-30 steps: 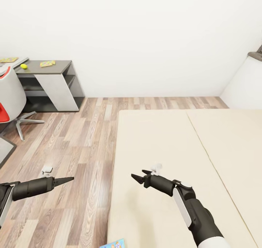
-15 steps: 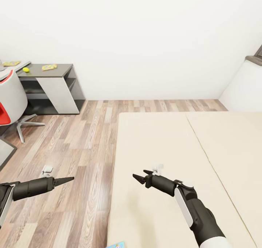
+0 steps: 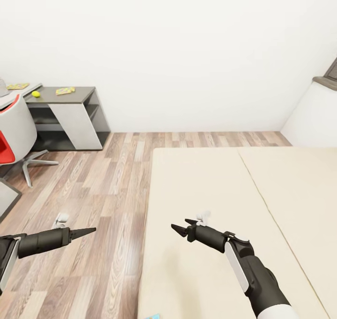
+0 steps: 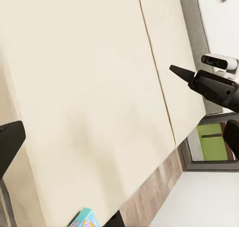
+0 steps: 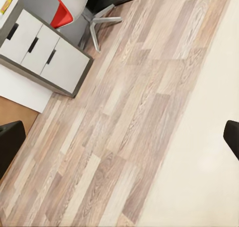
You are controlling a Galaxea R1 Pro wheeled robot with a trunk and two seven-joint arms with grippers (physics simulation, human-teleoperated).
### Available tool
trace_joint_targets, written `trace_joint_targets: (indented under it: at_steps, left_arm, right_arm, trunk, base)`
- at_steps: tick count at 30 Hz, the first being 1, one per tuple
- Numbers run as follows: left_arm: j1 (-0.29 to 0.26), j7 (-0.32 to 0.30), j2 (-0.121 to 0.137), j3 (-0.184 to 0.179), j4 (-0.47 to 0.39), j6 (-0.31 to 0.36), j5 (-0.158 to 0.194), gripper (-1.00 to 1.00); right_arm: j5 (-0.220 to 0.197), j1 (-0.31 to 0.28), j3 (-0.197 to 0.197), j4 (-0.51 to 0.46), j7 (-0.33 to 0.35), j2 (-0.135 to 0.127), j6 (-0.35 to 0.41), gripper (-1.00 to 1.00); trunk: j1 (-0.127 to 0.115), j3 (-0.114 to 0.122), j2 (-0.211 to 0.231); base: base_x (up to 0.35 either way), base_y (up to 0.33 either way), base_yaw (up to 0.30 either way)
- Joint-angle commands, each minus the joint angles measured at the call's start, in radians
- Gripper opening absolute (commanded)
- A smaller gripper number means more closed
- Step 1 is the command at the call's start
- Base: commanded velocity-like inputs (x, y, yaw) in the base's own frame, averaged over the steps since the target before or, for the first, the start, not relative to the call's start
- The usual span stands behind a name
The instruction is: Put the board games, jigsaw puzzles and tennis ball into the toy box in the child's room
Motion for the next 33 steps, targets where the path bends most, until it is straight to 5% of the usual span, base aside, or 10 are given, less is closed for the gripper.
trace_joint_targets:
  at_steps: [1,33]
  left_arm:
    - [-0.001,-0.002,0.000,0.000,0.000,0.011,-0.002,1.00]
    - [-0.001,0.046,-0.001,0.000,0.000,0.011,-0.003,1.00]
  right_arm:
    - [-0.009,0.000,0.000,0.000,0.000,0.000,0.009,1.00]
    - [-0.003,0.000,-0.035,0.008,-0.002,0.000,0.008,1.00]
  trunk:
    - [0.000,0.001,-0.001]
    - [0.000,0.053,-0.001]
  base:
    - [0.000,0.000,0.000]
    - [0.000,0.000,0.000]
